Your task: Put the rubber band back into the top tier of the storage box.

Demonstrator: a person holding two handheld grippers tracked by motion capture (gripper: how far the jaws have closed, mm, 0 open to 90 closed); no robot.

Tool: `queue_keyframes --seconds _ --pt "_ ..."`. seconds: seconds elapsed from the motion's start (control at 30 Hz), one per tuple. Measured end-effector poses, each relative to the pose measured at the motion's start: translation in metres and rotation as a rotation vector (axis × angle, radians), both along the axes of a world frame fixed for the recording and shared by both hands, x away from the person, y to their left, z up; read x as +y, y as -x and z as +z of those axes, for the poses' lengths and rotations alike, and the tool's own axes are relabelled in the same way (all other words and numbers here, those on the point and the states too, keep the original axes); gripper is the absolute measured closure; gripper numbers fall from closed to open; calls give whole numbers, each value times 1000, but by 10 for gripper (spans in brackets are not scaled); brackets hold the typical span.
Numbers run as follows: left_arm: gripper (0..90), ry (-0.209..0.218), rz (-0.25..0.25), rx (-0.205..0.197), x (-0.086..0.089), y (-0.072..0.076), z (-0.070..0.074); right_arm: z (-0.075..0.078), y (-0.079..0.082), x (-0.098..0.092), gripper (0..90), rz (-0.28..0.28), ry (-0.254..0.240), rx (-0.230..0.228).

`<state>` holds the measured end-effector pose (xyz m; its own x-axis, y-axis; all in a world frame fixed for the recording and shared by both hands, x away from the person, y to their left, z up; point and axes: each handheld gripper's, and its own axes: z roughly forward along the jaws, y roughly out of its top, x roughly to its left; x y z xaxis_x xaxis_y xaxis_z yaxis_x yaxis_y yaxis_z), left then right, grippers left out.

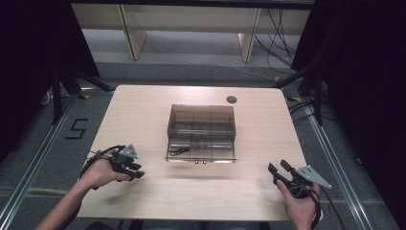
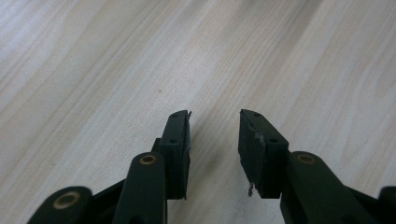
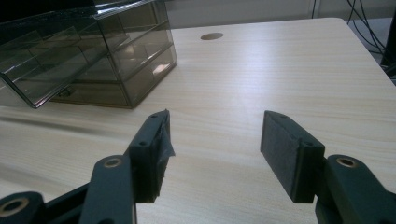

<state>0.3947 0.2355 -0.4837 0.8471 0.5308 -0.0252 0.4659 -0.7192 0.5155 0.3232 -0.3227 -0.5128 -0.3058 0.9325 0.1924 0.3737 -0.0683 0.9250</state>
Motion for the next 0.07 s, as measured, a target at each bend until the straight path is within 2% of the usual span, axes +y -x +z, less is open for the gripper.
queue_keyframes --seconds 0.07 --pt "618 -2 -7 -2 1 -1 1 0 0 0 437 -1 -1 1"
